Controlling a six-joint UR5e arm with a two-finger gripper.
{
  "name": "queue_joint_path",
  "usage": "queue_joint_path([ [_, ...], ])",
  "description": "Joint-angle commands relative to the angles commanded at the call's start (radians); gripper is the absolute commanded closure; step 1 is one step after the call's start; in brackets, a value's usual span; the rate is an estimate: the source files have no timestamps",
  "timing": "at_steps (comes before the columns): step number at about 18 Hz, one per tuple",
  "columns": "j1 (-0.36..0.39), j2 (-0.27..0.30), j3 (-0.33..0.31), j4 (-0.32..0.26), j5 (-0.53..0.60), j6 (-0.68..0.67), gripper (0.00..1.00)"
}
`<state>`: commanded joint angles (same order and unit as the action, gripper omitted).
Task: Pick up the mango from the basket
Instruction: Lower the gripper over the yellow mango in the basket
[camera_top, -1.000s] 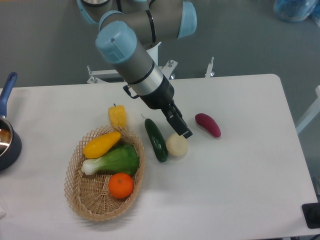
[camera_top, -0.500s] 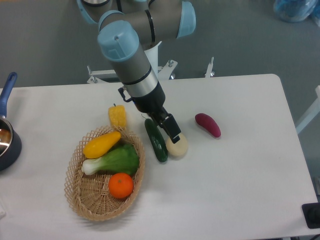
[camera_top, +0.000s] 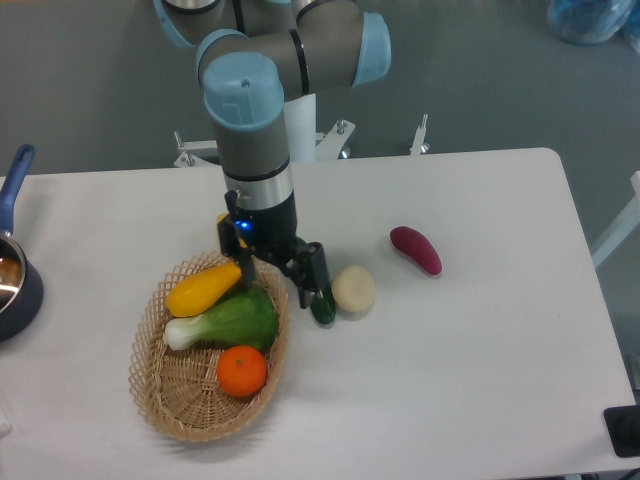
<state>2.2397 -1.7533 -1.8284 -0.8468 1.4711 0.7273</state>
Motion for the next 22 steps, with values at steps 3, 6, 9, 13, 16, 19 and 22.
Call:
queue_joint_path([
  [3, -0.023, -0.014, -0.025, 0.005, -0.005, 0.009, 0.00],
  [6, -0.054, -0.043, -0.022, 0.000, 0.006, 0.009, 0.00],
  [9, -0.075, -0.057, -0.023, -0.015, 0.005, 0.062, 0.00],
  [13, -0.074, -0.072, -0.006, -0.110, 0.000, 0.214, 0.00],
  [16, -0.074, -0.075, 0.014, -0.167, -0.005, 0.245, 0.00],
  [19, -0.077, -0.080, 0.006, -0.166, -0.020, 0.238, 0.00],
  [22, -0.080, -0.107, 0.006, -0.161, -0.021, 0.216, 0.00],
])
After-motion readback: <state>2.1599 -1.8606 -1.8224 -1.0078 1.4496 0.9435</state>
